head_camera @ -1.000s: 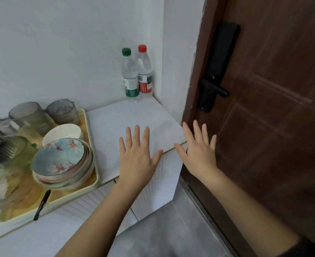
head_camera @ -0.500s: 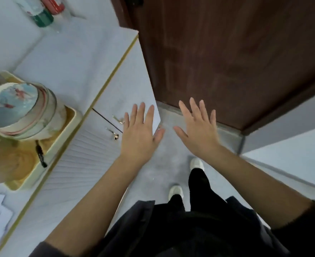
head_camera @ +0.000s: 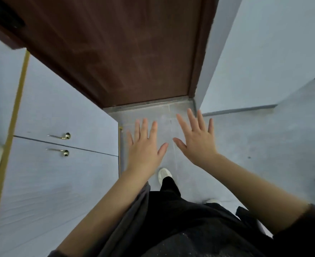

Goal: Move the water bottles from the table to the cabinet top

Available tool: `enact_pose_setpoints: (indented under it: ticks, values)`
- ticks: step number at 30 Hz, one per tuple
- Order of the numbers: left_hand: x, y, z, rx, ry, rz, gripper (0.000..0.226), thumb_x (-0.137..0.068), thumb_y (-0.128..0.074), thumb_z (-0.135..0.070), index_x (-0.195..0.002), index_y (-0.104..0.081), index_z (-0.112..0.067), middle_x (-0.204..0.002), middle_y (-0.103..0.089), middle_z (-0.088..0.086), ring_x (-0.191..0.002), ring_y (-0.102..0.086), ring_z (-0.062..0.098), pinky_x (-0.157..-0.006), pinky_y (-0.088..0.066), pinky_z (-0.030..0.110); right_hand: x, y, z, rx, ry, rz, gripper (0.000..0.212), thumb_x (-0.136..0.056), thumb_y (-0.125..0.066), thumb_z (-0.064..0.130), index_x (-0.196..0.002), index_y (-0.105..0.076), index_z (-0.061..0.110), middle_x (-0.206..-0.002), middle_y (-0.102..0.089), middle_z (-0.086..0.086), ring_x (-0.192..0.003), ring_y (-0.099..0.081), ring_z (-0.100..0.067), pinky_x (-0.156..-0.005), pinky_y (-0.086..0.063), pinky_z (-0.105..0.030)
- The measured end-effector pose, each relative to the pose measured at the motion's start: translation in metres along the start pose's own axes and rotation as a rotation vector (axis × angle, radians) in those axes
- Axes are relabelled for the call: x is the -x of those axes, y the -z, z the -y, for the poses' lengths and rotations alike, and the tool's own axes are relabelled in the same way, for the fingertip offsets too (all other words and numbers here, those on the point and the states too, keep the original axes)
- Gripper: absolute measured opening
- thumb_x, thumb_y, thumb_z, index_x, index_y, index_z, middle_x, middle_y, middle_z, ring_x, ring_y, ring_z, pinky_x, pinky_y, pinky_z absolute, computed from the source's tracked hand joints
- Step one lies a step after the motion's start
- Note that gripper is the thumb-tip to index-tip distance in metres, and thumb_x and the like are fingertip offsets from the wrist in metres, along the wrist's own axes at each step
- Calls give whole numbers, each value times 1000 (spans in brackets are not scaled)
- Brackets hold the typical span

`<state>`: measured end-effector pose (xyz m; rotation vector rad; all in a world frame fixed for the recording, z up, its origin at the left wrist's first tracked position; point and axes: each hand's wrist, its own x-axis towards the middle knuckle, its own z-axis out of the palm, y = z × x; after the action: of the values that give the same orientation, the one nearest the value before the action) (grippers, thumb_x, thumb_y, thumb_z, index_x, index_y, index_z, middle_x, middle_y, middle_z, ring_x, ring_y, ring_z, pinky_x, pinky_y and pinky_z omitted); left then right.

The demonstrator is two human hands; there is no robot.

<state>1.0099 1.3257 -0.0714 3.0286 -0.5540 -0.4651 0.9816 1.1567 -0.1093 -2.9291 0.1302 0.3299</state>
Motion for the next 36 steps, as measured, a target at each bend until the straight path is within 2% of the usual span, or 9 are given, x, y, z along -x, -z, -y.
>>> enact_pose_setpoints:
  ticks: [7,14,20,25,32,36]
  values:
    - [34,-29,-112,7,-114,56,73,-98,-30,-56,-155,-3,-21,-163,10,7,-148,16,27,-118,-3,55,98,-5,-103,35,-146,30,75,-96,-20,65,-155,9,29,-164,9,-8,-150,10,-36,-117,0,-61]
    - [66,-48,-201,-74,-228,52,74,-97,-27,-57,-155,-1,-21,-163,10,7,-148,16,28,-118,1,56,178,-8,-184,-19,-288,25,73,-97,-18,65,-154,13,31,-164,13,-7,-149,14,-35,-118,1,-61]
    - [69,-58,-270,-97,-363,21,74,-96,-31,-57,-155,-9,-19,-163,3,9,-149,12,28,-117,3,57,234,-6,-244,-59,-419,-58,73,-98,-24,62,-155,6,29,-165,5,-9,-150,9,-36,-118,-1,-61]
    - [68,-60,-338,-143,-482,-22,74,-96,-30,-57,-155,-7,-19,-163,4,10,-149,13,28,-117,5,57,268,-8,-298,-74,-508,-94,73,-98,-25,62,-156,4,29,-165,4,-9,-150,9,-36,-118,-1,-62]
    - [74,-77,-442,-180,-558,-53,76,-94,-24,-60,-155,-3,-19,-163,4,11,-149,12,30,-117,2,59,316,0,-389,-39,-533,-127,73,-96,-24,62,-156,1,28,-165,2,-9,-150,8,-35,-116,2,-61]
    - [90,-87,-507,-151,-588,-21,77,-92,-22,-60,-155,-6,-19,-163,1,11,-149,10,30,-117,0,60,355,10,-448,-10,-553,-122,73,-95,-27,62,-156,-8,28,-164,-6,-10,-151,1,-37,-116,-1,-62]
